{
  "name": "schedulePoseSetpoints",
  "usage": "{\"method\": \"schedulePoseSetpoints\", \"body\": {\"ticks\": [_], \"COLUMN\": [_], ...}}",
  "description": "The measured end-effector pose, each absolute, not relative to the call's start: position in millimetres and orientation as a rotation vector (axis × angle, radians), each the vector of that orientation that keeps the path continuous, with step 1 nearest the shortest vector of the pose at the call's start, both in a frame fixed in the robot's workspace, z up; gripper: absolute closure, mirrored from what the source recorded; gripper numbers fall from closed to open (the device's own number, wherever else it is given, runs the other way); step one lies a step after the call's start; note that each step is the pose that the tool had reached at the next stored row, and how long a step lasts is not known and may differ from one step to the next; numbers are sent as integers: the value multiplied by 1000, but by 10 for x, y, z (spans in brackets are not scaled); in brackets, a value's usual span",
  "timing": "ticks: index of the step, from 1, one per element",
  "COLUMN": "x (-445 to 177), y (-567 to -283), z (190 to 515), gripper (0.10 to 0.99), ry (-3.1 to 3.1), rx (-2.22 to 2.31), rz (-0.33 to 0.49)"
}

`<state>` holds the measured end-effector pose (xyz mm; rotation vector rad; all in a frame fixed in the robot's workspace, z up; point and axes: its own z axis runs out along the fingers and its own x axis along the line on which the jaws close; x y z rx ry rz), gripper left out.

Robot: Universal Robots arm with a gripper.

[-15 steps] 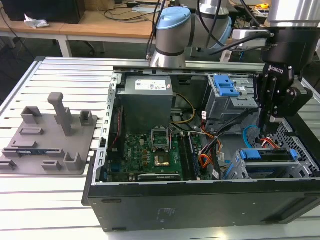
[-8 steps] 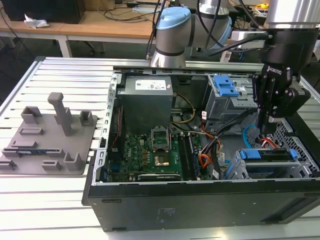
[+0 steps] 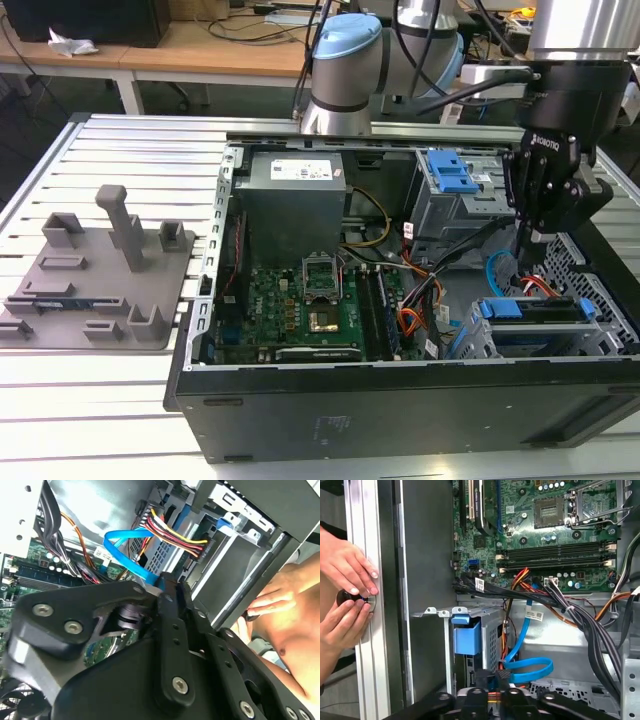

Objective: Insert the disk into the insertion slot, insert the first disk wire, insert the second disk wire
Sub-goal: 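Insert the second disk wire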

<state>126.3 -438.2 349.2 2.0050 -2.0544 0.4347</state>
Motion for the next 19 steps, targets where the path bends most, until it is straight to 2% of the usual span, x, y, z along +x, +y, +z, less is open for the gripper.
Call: {"method": "schedulePoseSetpoints", "body": {"ticks": [7, 19], "x": [1307, 1452], "y": [-4364, -4517], "z": [3480, 3535], "gripper": [925, 925], "ry": [-2052, -2090], "rx": [2004, 2048], "rz": [431, 331]}}
